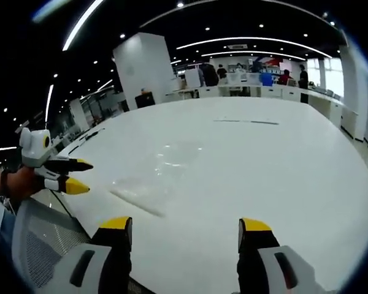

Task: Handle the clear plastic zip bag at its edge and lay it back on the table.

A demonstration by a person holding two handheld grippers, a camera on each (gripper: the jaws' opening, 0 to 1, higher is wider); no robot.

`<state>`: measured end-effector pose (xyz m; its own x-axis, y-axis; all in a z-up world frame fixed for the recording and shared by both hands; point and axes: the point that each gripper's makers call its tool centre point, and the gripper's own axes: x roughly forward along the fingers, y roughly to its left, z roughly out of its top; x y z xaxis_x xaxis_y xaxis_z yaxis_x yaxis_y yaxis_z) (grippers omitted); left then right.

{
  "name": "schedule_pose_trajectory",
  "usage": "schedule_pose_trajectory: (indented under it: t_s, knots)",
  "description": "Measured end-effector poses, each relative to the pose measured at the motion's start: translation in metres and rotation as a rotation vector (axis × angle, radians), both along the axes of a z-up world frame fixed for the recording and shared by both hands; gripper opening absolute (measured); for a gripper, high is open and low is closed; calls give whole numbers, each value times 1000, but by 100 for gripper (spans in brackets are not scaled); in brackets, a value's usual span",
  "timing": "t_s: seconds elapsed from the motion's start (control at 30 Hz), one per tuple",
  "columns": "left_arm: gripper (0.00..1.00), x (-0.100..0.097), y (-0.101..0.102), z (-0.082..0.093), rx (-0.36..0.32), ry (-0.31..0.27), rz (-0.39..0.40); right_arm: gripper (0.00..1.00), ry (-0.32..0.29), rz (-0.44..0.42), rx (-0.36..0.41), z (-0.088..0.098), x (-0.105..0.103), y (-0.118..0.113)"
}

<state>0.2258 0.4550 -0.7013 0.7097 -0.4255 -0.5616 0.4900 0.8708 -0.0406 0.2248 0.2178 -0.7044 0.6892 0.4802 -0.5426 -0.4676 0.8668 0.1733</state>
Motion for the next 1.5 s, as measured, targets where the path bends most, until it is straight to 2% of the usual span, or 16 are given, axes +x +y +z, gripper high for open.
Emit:
schedule_pose_trajectory:
  t_s: [0.07, 0.2, 0.4, 0.7, 0.77, 0.93, 1.2, 1.43, 1.5]
  knots:
    - [66, 3, 0, 2, -10, -25, 0, 84, -30, -3, 8, 4, 3, 0]
    - [66, 8, -1, 9, -27, -81, -2, 83, -29, 3, -21, 0, 4, 0]
    - [65, 10, -3, 16, -30, -116, 0, 81, -66, 13, -5, 5, 9, 5]
    - [58, 10, -2, 12, -9, -124, -7, 78, -22, -18, 12, -1, 7, 0]
    - [55, 10, -3, 12, 0, -126, -15, 73, -50, -2, -10, 1, 9, 2]
    - [47, 8, -5, 17, 2, -141, -22, 70, -69, 5, 7, 5, 12, 4]
    - [48, 5, -6, 15, 5, -116, -17, 71, -32, -2, 17, 0, 6, 5]
    - [51, 7, -6, 12, 6, -111, -26, 71, -25, 12, 14, 1, 3, 8]
    - [52, 6, -6, 10, 10, -94, -25, 71, -23, 13, 15, 1, 3, 9]
